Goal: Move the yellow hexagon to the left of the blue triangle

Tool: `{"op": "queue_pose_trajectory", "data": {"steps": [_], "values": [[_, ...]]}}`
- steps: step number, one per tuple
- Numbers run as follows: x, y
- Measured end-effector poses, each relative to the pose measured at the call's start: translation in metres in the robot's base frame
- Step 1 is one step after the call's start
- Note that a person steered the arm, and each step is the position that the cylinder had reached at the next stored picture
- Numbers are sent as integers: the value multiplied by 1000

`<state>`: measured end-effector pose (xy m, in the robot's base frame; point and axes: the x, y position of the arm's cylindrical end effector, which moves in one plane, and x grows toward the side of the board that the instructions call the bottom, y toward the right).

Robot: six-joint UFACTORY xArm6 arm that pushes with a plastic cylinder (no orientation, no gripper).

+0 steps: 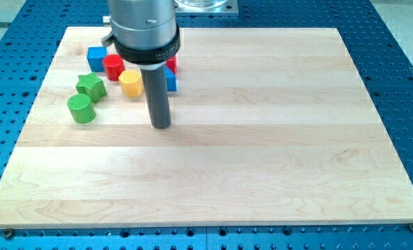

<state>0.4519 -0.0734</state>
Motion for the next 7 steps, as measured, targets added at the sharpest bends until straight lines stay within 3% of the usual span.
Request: {"op": "queue_pose_trajectory", "data": {"steps": [1, 2, 3, 4, 7], "values": [[24, -6], [-24, 12], [-35, 42], [9, 11], [-27, -72]]}}
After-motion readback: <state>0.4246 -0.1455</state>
